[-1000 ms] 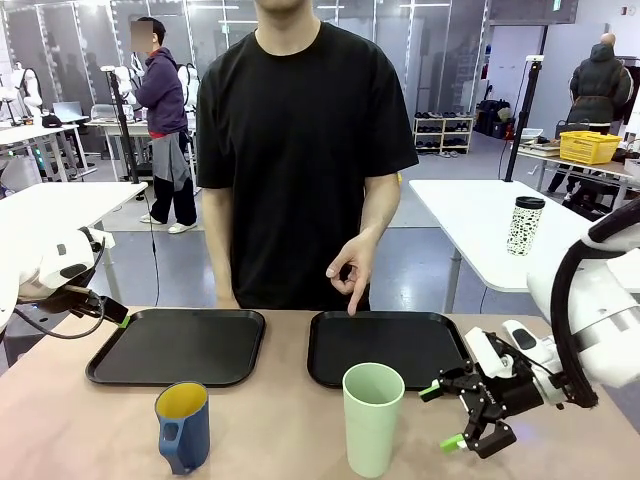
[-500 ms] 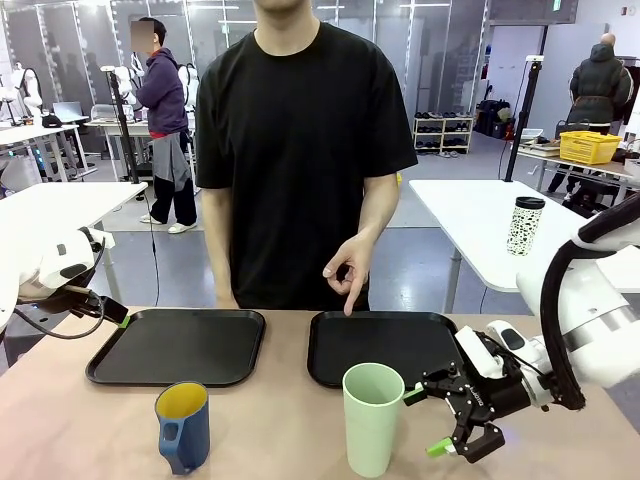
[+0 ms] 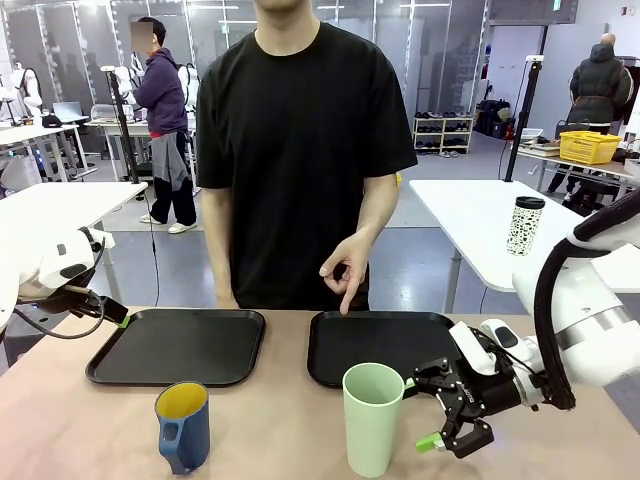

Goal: Sort and store the cups by type.
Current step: Pick up the Reusable plastic cup.

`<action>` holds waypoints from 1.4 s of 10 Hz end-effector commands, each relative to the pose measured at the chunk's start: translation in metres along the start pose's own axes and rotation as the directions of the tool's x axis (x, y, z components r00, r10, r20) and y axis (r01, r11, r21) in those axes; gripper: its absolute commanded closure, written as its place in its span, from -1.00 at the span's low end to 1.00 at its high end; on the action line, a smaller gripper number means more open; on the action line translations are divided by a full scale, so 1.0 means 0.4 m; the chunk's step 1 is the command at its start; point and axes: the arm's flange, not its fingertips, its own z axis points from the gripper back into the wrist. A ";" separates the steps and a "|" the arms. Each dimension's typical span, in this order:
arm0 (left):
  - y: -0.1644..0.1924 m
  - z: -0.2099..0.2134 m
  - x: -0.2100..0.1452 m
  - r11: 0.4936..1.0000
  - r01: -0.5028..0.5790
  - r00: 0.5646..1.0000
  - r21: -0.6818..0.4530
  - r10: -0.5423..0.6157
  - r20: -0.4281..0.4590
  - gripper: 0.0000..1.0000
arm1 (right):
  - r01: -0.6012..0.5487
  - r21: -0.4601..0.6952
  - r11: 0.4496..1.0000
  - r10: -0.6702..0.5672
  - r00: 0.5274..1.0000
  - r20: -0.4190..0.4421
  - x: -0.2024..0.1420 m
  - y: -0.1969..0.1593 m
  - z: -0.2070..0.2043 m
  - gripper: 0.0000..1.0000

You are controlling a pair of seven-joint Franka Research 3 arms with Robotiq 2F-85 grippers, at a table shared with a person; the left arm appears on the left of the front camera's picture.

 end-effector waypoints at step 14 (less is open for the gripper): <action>0.003 0.001 0.000 1.000 0.004 1.000 0.004 -0.004 0.000 -1.00 | -0.022 0.083 0.996 0.010 0.991 0.134 -0.071 -0.059 -0.178 -1.00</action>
